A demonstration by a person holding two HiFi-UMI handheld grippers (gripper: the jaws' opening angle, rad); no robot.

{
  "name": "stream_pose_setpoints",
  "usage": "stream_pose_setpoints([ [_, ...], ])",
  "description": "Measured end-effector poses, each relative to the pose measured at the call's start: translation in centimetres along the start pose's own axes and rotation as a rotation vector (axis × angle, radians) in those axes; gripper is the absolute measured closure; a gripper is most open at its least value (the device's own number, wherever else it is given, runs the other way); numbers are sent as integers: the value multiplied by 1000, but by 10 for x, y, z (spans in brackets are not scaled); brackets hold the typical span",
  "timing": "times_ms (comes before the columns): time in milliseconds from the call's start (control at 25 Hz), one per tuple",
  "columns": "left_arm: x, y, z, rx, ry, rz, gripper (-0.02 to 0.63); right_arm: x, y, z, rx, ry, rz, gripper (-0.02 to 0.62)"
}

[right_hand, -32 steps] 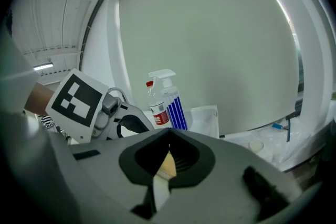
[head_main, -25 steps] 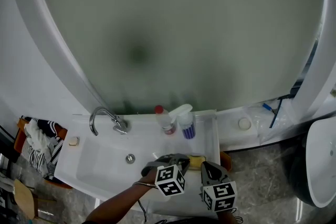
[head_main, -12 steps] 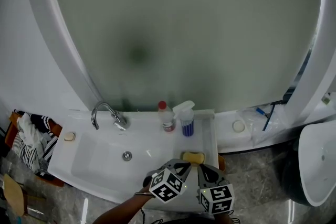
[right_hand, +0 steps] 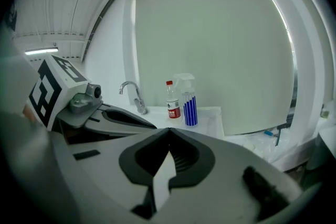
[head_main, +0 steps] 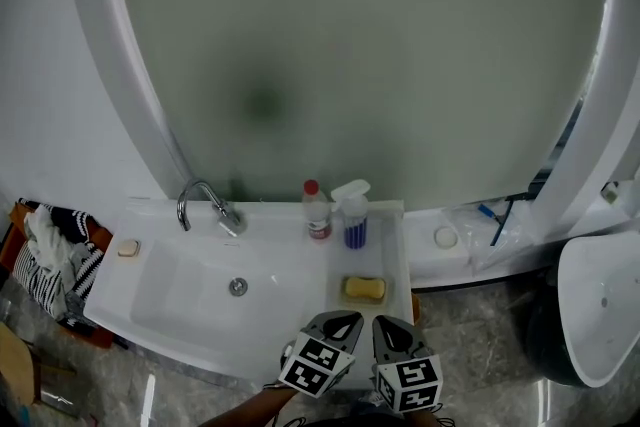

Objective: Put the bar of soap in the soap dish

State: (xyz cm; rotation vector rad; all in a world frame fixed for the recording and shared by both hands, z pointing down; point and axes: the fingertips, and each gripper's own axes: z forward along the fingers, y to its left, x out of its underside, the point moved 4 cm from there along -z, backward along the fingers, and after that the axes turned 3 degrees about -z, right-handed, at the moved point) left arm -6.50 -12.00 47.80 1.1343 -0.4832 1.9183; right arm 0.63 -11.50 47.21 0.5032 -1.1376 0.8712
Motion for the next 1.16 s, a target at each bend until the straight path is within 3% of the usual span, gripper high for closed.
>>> stream_pose_setpoints([
  [200,6,-11,-17,-14,-47,-73,597,1,17,-18,-13,-22,-27,584],
  [480,17,-30,-32,-10,-86,-87,597,4,32,-38,-4,-39,-78,584],
  [1160,22,-54,-52,-17,-141,-91,597,14,45,-64,16,-31,-89,584],
])
